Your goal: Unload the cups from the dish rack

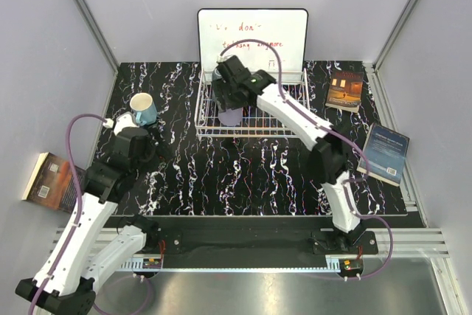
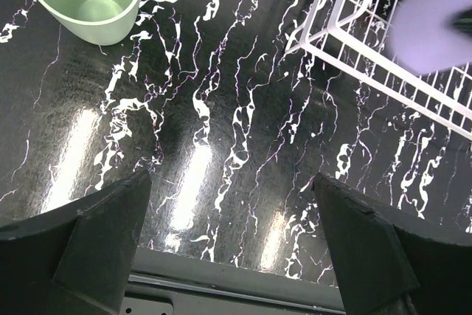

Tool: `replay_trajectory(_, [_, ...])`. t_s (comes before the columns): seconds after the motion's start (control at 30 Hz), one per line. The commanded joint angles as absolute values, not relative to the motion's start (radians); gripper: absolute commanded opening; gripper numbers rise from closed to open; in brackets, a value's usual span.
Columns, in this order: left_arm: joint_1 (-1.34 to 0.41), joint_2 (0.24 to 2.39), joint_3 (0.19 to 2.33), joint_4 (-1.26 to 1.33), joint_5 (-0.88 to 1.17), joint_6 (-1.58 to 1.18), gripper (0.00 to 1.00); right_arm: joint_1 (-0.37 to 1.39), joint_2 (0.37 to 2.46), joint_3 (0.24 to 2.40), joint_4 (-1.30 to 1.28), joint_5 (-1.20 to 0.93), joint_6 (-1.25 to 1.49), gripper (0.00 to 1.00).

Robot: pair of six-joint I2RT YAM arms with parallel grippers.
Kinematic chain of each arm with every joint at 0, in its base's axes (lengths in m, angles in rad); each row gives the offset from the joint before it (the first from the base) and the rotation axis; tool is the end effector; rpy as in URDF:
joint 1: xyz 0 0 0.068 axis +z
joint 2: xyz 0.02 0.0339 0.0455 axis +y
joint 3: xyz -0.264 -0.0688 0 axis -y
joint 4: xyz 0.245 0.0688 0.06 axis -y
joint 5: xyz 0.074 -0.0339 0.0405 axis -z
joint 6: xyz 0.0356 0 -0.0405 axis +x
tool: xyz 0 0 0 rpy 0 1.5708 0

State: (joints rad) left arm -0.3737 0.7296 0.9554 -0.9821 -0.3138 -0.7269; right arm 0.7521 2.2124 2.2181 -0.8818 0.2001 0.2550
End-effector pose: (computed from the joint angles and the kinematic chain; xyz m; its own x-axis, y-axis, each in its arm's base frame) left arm 0.1223 -0.0361 0.3288 -0.5692 -0.4558 -0.6843 -0.3213 0.8894 -0.3251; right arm 0.3644 0.3312 0.3027 -0.6883 -0.3054 -0.6580 -0.4165 0.9090 0.0137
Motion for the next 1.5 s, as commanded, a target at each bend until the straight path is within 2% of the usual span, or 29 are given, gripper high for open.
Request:
replay_trajectory(0.0, [-0.388,0.768,1.017,-0.937,-0.360,-0.710,0.96,0.755,1.897,2.134,-0.839,0.242,0.278,0.00])
replay_trajectory(0.1, [-0.402,0.805,1.034,-0.922,-0.370,-0.710,0.96,0.755,1.716,1.941,-0.758,0.238,0.304,0.00])
replay_trajectory(0.23, [-0.461,0.850,1.028,-0.843,-0.351,-0.730,0.99,0.753,1.467,1.558,-0.544,0.171,0.363,0.00])
replay_trajectory(0.4, [-0.549,0.882,0.982,-0.666,-0.247,-0.771,0.99,0.752,1.245,1.272,-0.378,0.003,0.477,0.00])
replay_trajectory(0.53, [-0.612,0.926,0.956,-0.481,-0.166,-0.795,0.99,0.733,1.151,1.084,-0.241,-0.083,0.567,0.00])
replay_trajectory(0.7, [-0.634,0.948,0.931,-0.316,-0.046,-0.804,0.99,0.654,1.069,0.934,-0.059,-0.293,0.748,0.00])
replay_trajectory(0.83, [-0.640,0.943,0.871,-0.129,0.067,-0.845,0.99,0.543,1.034,0.755,0.298,-0.463,0.958,0.00])
replay_trajectory(1.03, [-0.655,0.936,0.796,-0.003,0.159,-0.899,0.97,0.495,1.092,0.646,0.621,-0.572,1.184,0.00])
replay_trajectory(1.13, [-0.667,0.927,0.773,0.067,0.181,-0.919,0.96,0.497,1.144,0.641,0.696,-0.612,1.236,0.00])
replay_trajectory(1.37, [-0.709,0.931,0.811,0.074,0.161,-0.925,0.94,0.497,1.160,0.672,0.664,-0.632,1.215,0.00])
replay_trajectory(1.47, [-0.722,0.951,0.818,0.092,0.175,-0.928,0.89,0.499,1.177,0.687,0.672,-0.661,1.221,0.00])
